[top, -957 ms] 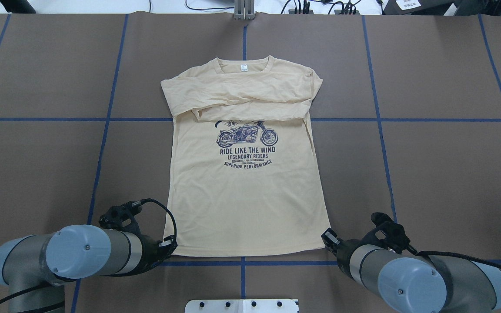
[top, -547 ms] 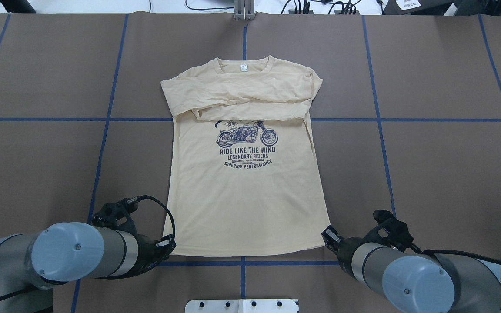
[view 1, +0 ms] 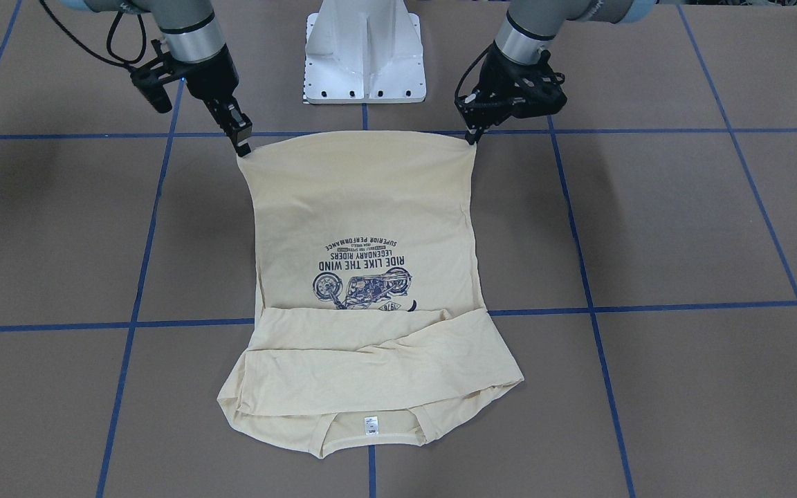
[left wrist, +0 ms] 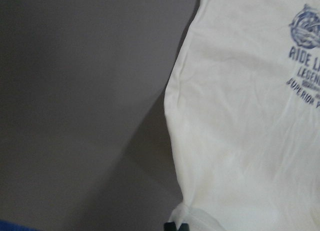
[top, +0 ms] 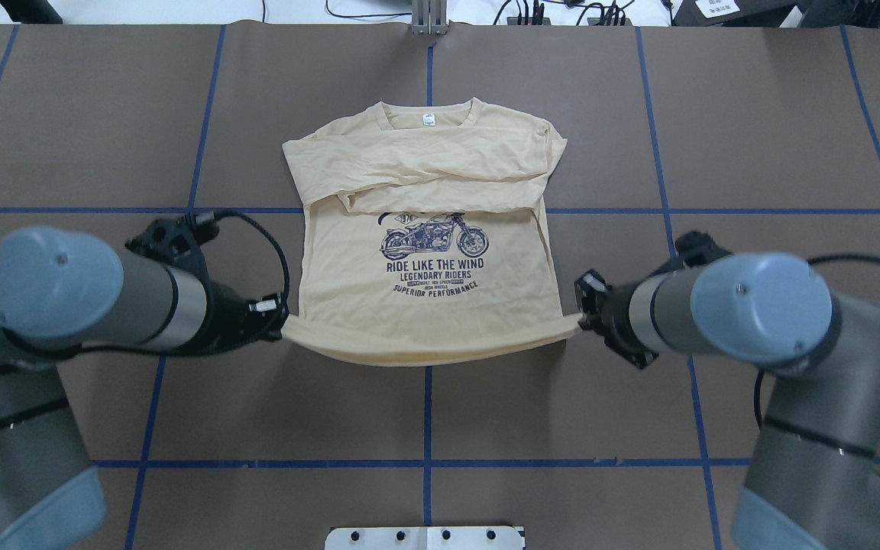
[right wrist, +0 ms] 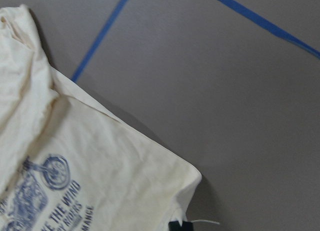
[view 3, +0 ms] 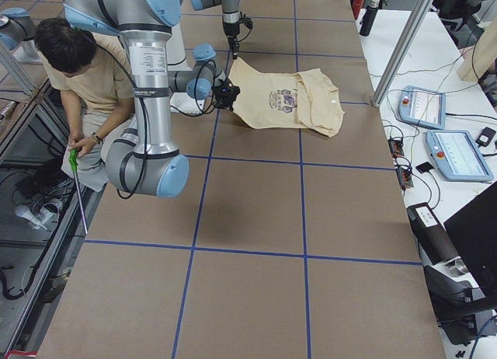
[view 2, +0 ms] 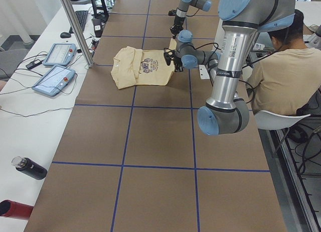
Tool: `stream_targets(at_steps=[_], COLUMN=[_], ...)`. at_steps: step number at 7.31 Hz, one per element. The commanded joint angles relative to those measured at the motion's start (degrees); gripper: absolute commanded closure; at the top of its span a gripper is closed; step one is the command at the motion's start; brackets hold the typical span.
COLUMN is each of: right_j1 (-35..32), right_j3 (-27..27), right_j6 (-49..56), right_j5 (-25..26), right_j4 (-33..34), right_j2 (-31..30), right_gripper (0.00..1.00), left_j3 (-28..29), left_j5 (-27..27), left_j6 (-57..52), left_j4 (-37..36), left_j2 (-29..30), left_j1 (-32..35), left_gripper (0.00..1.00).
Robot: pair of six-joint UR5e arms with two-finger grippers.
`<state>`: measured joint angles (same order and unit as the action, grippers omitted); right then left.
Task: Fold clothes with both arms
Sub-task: 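Lift the hem with both grippers and fold it up toward the collar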
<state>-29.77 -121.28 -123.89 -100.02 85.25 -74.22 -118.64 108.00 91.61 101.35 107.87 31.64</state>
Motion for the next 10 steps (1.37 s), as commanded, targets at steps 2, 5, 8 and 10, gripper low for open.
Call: stream_targets(at_steps=[2,5,8,10], right_j1=[-15.4,-18.6,-18.7,-17.9], right_j3=[20.1,43.3,56.8,61.2], right_j6=[12.2,18.0,22.7,23.5], right_j5=[-8.0,-7.3,-5.1,-3.5], right_j4=[2.2,-9.8,-15.8,-16.3], right_j2=[18.0,27.7,33.3,34.6], right_gripper=[1.00,1.00,1.00,1.00], left_j3=[17.1,35.9,49.2,55.1], left_j5=[3.6,3.4,-0.4,-1.7], left_j6=[-7.0,-8.9,-9.0,-9.1], left_j4=[3.7,23.3,32.8,37.1], left_j2=[13.5,16.8,22.8,25.3], left_j1=[13.2,17.4,17.8,17.7], left_gripper=[1.00,1.00,1.00,1.00])
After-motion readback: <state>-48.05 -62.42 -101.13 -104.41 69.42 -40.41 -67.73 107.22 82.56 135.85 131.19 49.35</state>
